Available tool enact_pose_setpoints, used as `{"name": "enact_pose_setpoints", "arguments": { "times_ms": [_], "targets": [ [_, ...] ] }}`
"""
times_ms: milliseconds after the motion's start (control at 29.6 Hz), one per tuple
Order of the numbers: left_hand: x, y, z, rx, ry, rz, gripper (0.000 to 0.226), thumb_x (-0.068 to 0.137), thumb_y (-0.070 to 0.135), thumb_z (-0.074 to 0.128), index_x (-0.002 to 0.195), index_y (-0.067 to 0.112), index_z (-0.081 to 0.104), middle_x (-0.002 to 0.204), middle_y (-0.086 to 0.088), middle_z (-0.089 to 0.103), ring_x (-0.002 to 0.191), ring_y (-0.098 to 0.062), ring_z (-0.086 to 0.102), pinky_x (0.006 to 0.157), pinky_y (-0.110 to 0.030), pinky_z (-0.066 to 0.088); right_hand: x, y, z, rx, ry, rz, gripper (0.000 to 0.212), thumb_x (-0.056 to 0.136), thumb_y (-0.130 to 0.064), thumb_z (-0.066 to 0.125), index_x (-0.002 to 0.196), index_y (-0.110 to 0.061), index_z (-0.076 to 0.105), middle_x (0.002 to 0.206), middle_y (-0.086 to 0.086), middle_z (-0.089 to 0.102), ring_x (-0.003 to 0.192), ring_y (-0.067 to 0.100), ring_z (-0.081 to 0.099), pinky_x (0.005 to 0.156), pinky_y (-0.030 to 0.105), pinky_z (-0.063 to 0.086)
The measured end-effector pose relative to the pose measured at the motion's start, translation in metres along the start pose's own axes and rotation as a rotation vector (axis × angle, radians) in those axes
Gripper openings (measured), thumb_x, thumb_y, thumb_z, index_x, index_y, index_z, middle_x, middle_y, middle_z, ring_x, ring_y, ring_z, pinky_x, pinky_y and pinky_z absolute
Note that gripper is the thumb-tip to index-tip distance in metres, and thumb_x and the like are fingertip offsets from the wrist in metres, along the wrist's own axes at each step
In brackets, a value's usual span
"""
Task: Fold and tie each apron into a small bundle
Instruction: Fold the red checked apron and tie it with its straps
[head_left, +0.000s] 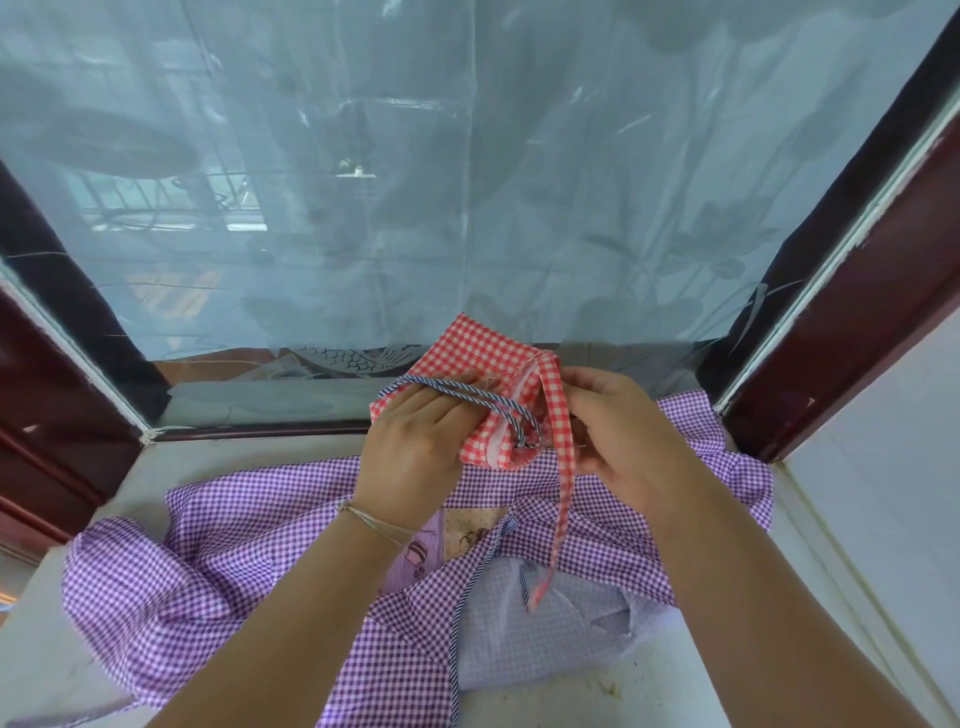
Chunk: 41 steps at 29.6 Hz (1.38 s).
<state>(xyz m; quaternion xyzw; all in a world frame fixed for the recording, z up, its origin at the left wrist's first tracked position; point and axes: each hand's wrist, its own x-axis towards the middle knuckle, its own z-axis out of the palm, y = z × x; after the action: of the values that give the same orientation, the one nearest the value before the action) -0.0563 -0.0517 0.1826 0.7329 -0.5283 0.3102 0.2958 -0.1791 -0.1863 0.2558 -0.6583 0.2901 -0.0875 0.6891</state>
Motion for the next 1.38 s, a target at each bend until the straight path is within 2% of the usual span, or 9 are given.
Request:
{"name": "enact_pose_setpoints", "arguments": {
  "times_ms": [101, 203, 338, 506, 675, 912, 1114, 1249, 1384],
  "targets": [
    [0.002, 0.001, -0.002, -0.07, 0.018, -0.068, 0.011, 0.081, 0.01, 0.061, 0.078, 0.006, 0.07, 0.077, -0.005, 0.071, 0.076, -0.017, 0.06, 0.073, -0.027, 0.046, -0.004, -0.002, -0.003, -0.168, -0.105, -0.05, 0.024, 0.098, -0.028, 0.052, 0.107, -0.011, 0.065, 0.056, 0.003, 0.05, 0.041, 0.011, 0.036, 0.038, 0.022, 0.027],
    [0.004, 0.002, -0.006, -0.198, 0.014, -0.172, 0.02, 0.081, 0.019, 0.055, 0.069, 0.005, 0.065, 0.066, -0.003, 0.064, 0.068, -0.012, 0.049, 0.063, -0.014, 0.038, -0.008, -0.007, -0.002, -0.411, -0.144, -0.121, 0.018, 0.098, -0.022, 0.052, 0.111, -0.017, 0.063, 0.051, -0.014, 0.056, 0.04, 0.002, 0.046, 0.047, 0.018, 0.042],
    [0.004, 0.007, -0.012, -0.367, 0.047, -0.254, 0.017, 0.077, 0.012, 0.061, 0.062, 0.003, 0.058, 0.062, 0.022, 0.041, 0.059, 0.003, 0.039, 0.057, 0.003, 0.032, -0.014, -0.011, -0.004, -0.755, 0.013, -0.309, 0.031, 0.091, -0.038, 0.06, 0.12, -0.027, 0.058, 0.104, -0.016, 0.068, 0.09, 0.003, 0.065, 0.087, 0.03, 0.054],
    [-0.002, 0.009, -0.014, -0.52, 0.003, -0.442, 0.017, 0.077, 0.019, 0.063, 0.062, 0.012, 0.058, 0.049, 0.021, 0.047, 0.052, 0.007, 0.046, 0.05, -0.004, 0.035, -0.029, -0.017, -0.005, -0.894, 0.003, -0.475, 0.026, 0.087, -0.046, 0.059, 0.11, -0.035, 0.062, 0.087, -0.02, 0.067, 0.076, -0.003, 0.062, 0.076, 0.027, 0.055],
    [0.0, 0.014, -0.015, -0.655, -0.024, -0.648, 0.04, 0.076, -0.008, 0.071, 0.058, 0.024, 0.055, 0.055, 0.022, 0.061, 0.053, 0.004, 0.05, 0.051, -0.009, 0.04, -0.036, -0.014, -0.008, -0.972, 0.027, -0.644, 0.022, 0.09, -0.04, 0.058, 0.11, -0.037, 0.066, 0.075, -0.018, 0.066, 0.067, -0.001, 0.06, 0.063, 0.024, 0.051],
    [0.004, 0.018, -0.018, -0.681, -0.015, -0.623, 0.043, 0.075, -0.011, 0.071, 0.063, 0.027, 0.057, 0.055, 0.025, 0.061, 0.054, 0.008, 0.053, 0.054, -0.005, 0.04, -0.038, -0.002, -0.011, -1.019, 0.094, -0.827, 0.022, 0.094, -0.038, 0.051, 0.106, -0.031, 0.068, 0.096, -0.017, 0.069, 0.083, 0.002, 0.061, 0.068, 0.026, 0.055],
    [0.006, 0.01, -0.018, -0.656, -0.057, -0.437, 0.008, 0.075, 0.002, 0.069, 0.08, -0.004, 0.069, 0.08, -0.012, 0.067, 0.075, -0.02, 0.061, 0.069, -0.022, 0.051, -0.035, -0.005, -0.018, -1.116, 0.294, -1.049, 0.027, 0.089, -0.04, 0.053, 0.091, -0.019, 0.071, 0.092, -0.002, 0.053, 0.085, 0.012, 0.047, 0.074, 0.022, 0.04],
    [0.012, 0.009, -0.025, -0.638, -0.096, -0.319, 0.006, 0.075, 0.016, 0.069, 0.078, 0.017, 0.064, 0.074, 0.021, 0.061, 0.073, 0.002, 0.058, 0.068, -0.009, 0.045, -0.031, -0.019, -0.023, -1.297, 0.317, -0.971, 0.029, 0.082, -0.04, 0.059, 0.101, -0.019, 0.067, 0.124, 0.008, 0.051, 0.11, 0.025, 0.049, 0.087, 0.035, 0.046],
    [0.011, 0.01, -0.028, -0.649, -0.126, -0.353, 0.017, 0.076, 0.032, 0.061, 0.09, 0.024, 0.064, 0.081, 0.026, 0.066, 0.073, 0.003, 0.059, 0.07, -0.009, 0.046, -0.03, -0.031, -0.024, -1.451, 0.157, -0.811, 0.035, 0.083, -0.051, 0.053, 0.095, -0.021, 0.064, 0.136, 0.005, 0.043, 0.121, 0.026, 0.044, 0.089, 0.044, 0.048]
  ]
}}
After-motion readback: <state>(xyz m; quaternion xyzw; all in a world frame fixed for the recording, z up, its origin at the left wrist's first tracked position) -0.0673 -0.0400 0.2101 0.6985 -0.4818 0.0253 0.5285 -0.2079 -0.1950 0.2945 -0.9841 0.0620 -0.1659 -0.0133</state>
